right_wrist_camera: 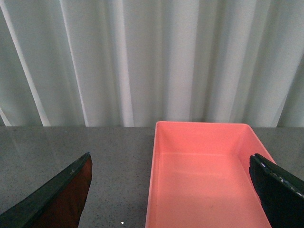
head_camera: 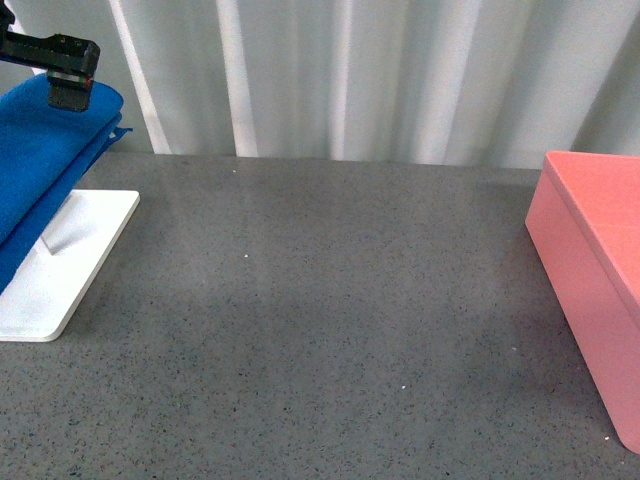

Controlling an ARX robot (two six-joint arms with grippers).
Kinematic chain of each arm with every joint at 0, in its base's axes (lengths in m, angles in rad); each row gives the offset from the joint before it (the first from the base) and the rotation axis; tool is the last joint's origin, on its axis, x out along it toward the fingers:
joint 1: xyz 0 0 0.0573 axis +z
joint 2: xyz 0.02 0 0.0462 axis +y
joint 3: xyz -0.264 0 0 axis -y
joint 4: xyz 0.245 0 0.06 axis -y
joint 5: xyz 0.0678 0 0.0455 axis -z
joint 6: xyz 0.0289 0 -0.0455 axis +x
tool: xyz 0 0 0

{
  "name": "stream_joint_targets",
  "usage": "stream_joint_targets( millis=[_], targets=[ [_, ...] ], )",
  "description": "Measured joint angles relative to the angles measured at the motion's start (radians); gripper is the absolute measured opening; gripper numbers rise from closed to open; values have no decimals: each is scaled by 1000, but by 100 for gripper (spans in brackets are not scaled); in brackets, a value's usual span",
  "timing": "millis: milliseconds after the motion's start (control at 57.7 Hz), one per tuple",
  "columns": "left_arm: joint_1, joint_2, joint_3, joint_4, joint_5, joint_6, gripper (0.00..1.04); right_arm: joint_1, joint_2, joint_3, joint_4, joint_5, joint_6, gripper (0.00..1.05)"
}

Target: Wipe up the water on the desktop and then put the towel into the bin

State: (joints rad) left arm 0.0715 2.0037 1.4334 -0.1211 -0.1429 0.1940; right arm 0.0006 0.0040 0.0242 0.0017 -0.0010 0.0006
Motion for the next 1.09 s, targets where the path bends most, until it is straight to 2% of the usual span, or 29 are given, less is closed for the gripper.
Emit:
stream_joint_targets(
  millis=[260,433,641,762,901,1092],
  targets=[
    [34,64,13,59,-46,7,98,0,0,0,0,0,0,98],
    [33,69,4,66,-35,-6,96,0,0,0,0,0,0,98],
    [32,70,-19,36,-28,-46,59,0,0,0,0,0,0,98],
    [36,70,-44,58,-53,-58,31,0,0,0,0,0,0,98],
    [31,51,-59,67,-63,-64,8,0,0,0,0,0,0,98],
    [11,-21,-85,9,16,-98,6,0,0,0,0,0,0,98]
  ],
)
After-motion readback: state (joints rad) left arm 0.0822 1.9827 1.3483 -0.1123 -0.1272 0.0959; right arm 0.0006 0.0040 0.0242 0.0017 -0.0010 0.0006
